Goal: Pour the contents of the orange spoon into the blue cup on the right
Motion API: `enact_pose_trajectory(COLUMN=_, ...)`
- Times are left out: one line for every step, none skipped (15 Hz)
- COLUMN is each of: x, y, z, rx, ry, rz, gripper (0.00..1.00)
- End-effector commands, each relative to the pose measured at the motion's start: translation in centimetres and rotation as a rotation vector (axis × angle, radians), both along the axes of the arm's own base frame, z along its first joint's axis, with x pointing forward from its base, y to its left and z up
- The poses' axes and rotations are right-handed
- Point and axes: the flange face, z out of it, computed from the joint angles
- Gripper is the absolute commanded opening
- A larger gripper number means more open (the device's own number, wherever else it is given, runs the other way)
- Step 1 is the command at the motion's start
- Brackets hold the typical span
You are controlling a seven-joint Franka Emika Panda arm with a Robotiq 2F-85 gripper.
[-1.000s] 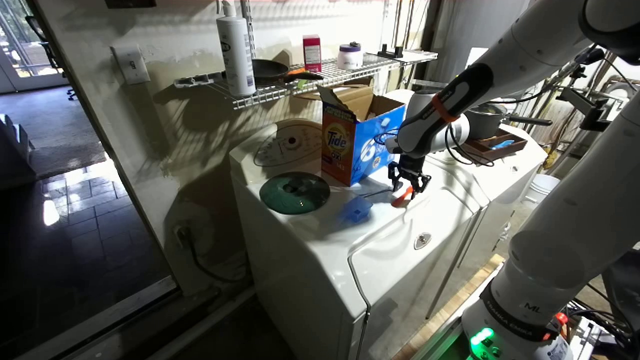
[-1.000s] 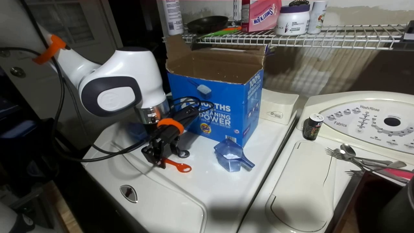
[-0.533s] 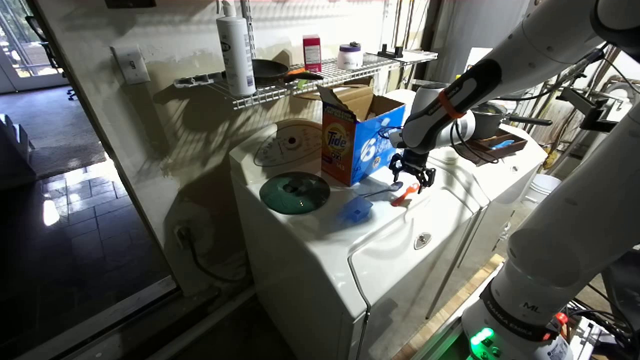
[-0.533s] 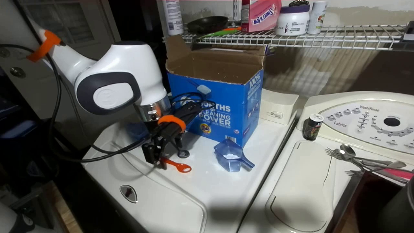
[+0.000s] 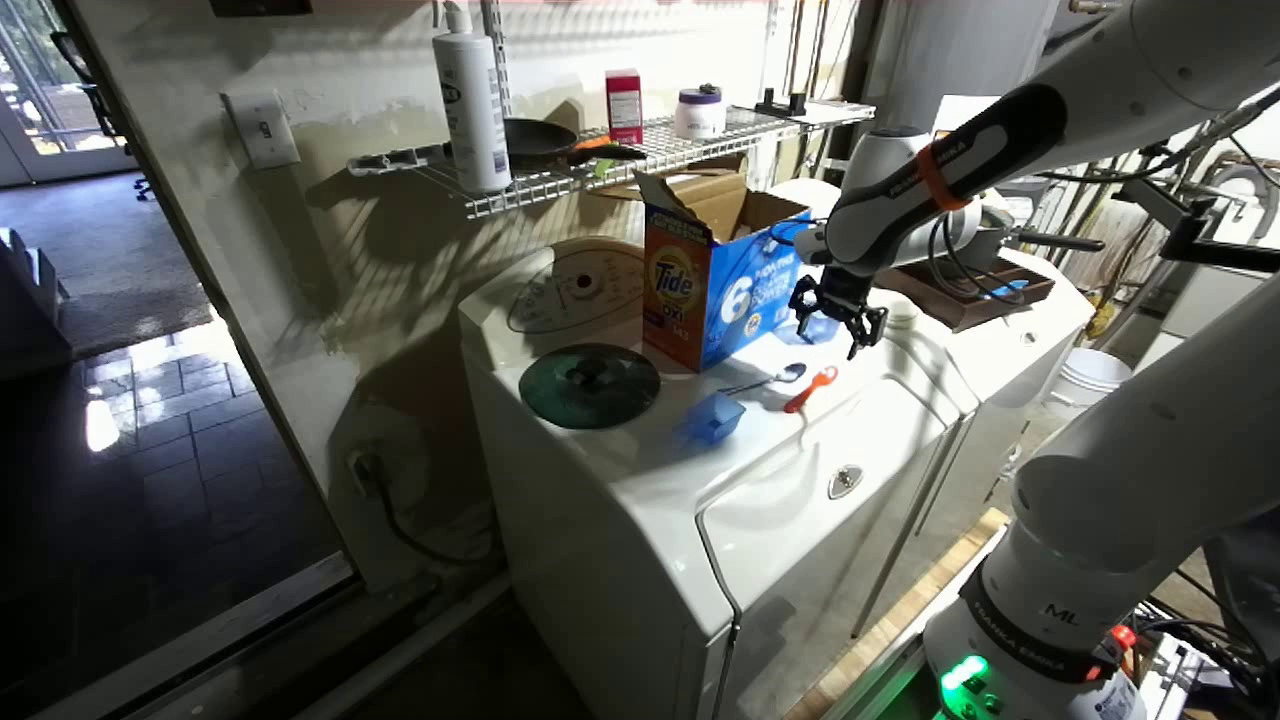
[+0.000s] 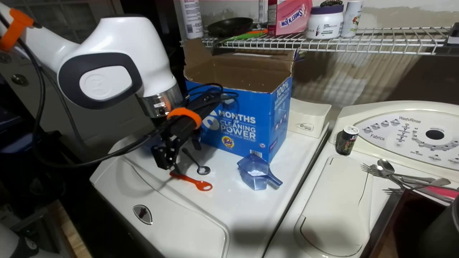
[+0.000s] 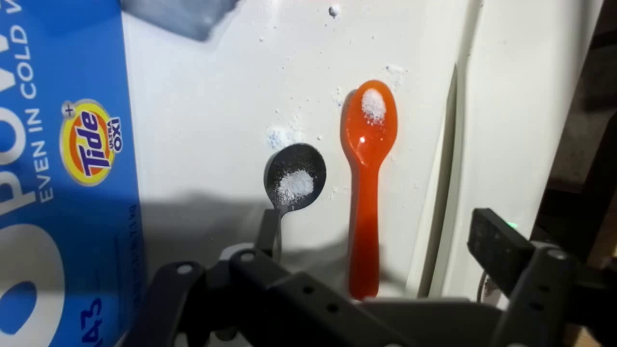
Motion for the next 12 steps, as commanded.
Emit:
enact_pose_trajectory(x=-1.6, y=0.3, z=3.0, rx=-0.002, ry=0.009, rz=0.023, gripper=1.00)
enact_pose_trajectory(x=-1.8, y=0.3, z=3.5, rx=0.001, ry=0.017, rz=0.020, gripper=1.00)
enact_pose_trajectory(x=-2.0, y=0.3, z=4.2, rx=-0.003, ry=0.027, rz=0.017, gripper=1.00)
enact_pose_trajectory(x=-2.2, y=0.3, z=4.7, rx=-0.011, ry=0.038, rz=0.015, gripper=1.00)
enact_pose_trajectory(x=-2.3, y=0.2, z=5.2, rx=-0.020, ry=0.045, rz=0.010, gripper=1.00)
enact_pose_trajectory(x=-2.5, y=0.2, z=5.6, rx=-0.024, ry=0.053, rz=0.011, gripper=1.00)
enact_pose_trajectory(x=-2.7, y=0.3, z=6.0, rx=-0.001, ry=0.067, rz=0.020, gripper=1.00)
enact_pose_trajectory(x=-2.9, y=0.4, z=6.3, rx=0.022, ry=0.077, rz=0.034, gripper=1.00)
enact_pose_trajectory(x=-2.4, y=0.3, z=5.1, rx=0.010, ry=0.061, rz=0.008, gripper=1.00)
enact_pose_trajectory(x=-2.6, y=0.3, z=5.4, rx=0.013, ry=0.069, rz=0.010, gripper=1.00)
enact_pose_trajectory(x=-2.7, y=0.3, z=5.7, rx=0.014, ry=0.072, rz=0.011, gripper=1.00)
enact_pose_trajectory(x=-2.7, y=0.3, z=5.8, rx=0.014, ry=0.071, rz=0.012, gripper=1.00)
